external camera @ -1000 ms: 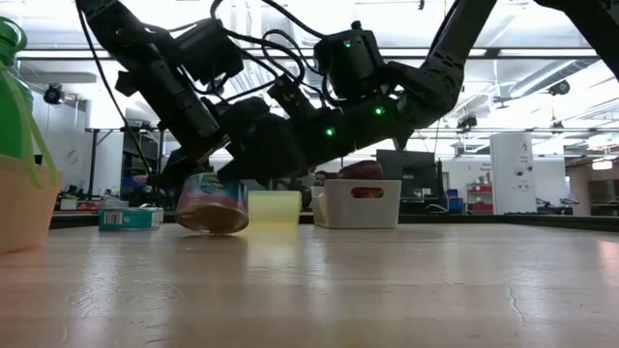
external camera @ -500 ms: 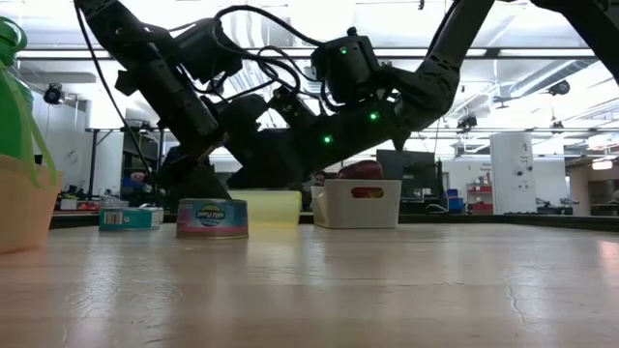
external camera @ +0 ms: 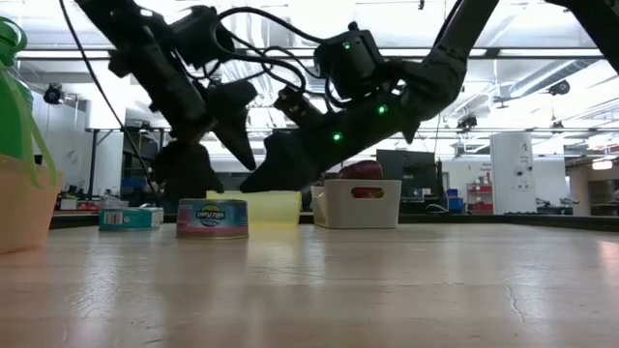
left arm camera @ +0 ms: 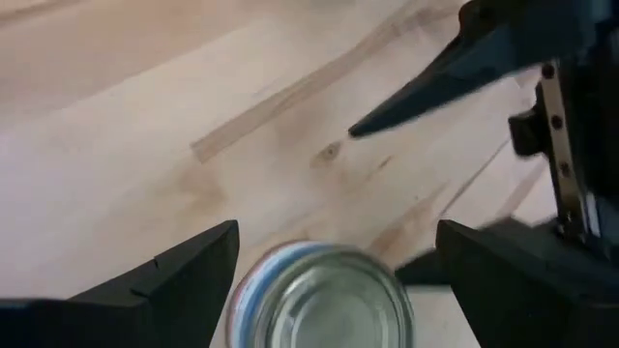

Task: Pick & Place Food Item
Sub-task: Put the blue and pink tuna can into the yellow bin

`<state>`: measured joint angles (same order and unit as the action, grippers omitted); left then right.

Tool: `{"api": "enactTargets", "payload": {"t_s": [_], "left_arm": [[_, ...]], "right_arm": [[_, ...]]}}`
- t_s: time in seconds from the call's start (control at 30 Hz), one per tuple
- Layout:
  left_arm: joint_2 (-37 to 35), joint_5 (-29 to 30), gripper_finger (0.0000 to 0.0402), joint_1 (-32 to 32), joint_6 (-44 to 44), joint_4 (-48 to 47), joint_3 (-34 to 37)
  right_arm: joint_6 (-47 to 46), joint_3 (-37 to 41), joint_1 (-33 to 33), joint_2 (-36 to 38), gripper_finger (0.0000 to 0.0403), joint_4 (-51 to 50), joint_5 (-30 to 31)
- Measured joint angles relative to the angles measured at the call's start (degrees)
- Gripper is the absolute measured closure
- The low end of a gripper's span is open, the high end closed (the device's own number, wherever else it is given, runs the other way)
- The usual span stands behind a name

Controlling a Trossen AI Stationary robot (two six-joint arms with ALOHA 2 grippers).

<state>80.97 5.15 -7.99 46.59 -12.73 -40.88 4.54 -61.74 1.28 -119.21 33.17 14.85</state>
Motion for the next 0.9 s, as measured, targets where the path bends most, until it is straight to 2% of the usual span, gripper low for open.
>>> {"api": "enactTargets", "payload": {"t_s": [0.1, 0.3, 0.5, 0.67, 0.9], "left_arm": [[-2.48, -1.54, 0.0048, 0.13, -0.09, -6.57, -0.79], [-5.29, -9.96, 0.0048, 1.16, 1.26, -13.22, -0.95], [-4.99, -10.75, 0.0048, 3.38, 3.42, -14.06, 0.23], [-4.99, -9.82, 0.0048, 3.56, 4.49, -10.63, 1.83], [-4.78, -9.44, 0.0048, 3.56, 6.14, 4.19, 7.04]], "right_arm": [[-0.8, 0.02, -0.49, 2.01, 0.0097, -5.91, -1.06], [-5.03, 0.19, -1.34, 2.55, 0.0097, -8.47, -10.69], [-6.23, 0.2, -1.46, 0.25, 0.0097, -8.35, -10.37], [-7.37, 0.2, -1.51, -0.9, 0.0097, -7.26, -10.38], [-7.52, 0.2, -1.51, -0.95, 0.0097, -7.02, -10.36]]}}
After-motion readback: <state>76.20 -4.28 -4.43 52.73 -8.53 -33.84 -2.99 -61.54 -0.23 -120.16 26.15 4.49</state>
